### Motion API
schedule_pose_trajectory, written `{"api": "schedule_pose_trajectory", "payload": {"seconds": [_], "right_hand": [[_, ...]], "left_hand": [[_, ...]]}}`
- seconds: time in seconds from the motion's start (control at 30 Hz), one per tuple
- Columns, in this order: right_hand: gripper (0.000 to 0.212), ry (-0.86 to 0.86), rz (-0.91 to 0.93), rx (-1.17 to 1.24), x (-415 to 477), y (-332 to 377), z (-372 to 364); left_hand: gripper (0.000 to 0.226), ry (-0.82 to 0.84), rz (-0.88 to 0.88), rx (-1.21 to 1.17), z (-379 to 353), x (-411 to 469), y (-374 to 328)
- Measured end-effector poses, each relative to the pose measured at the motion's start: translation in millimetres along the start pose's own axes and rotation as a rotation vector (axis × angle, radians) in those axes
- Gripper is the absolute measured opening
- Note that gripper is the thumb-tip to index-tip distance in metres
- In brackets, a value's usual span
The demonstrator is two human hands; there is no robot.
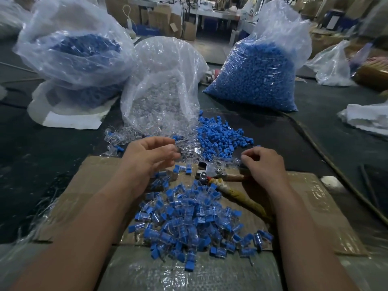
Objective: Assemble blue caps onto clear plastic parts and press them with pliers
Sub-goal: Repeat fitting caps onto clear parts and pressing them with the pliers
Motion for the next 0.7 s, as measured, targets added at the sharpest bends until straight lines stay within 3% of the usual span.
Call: {"api": "schedule_pose_trajectory", "payload": {"seconds": [0.2, 0.43, 0.7], "right_hand": [[0.008, 0.038, 0.014, 0.013, -4.4, 1.3, 0.5], [0.011, 0.032, 0.055, 0.097, -8.8, 13.7, 12.0], [0.018, 0.203, 0.045, -0.094, 29.7, 33.9, 2.3]], "left_hand": [[0.017, -0.053, 0.006, -0.111, 0.2, 1.3, 1.2], [0.03, 0.006, -0.003, -0.016, -4.7, -4.3, -2.3], [0.02, 0.052, -0.001, 0.034, -11.1, -6.2, 1.0]]}}
Point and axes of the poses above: each hand's wrist, its own x-axis towards the middle knuckle, its own z-axis out of the back of the hand, y = z × x, the point moved 6 cm from there along x, towards the middle knuckle, and after that the axes turned 7 degrees about -x, right-handed, at the moved point
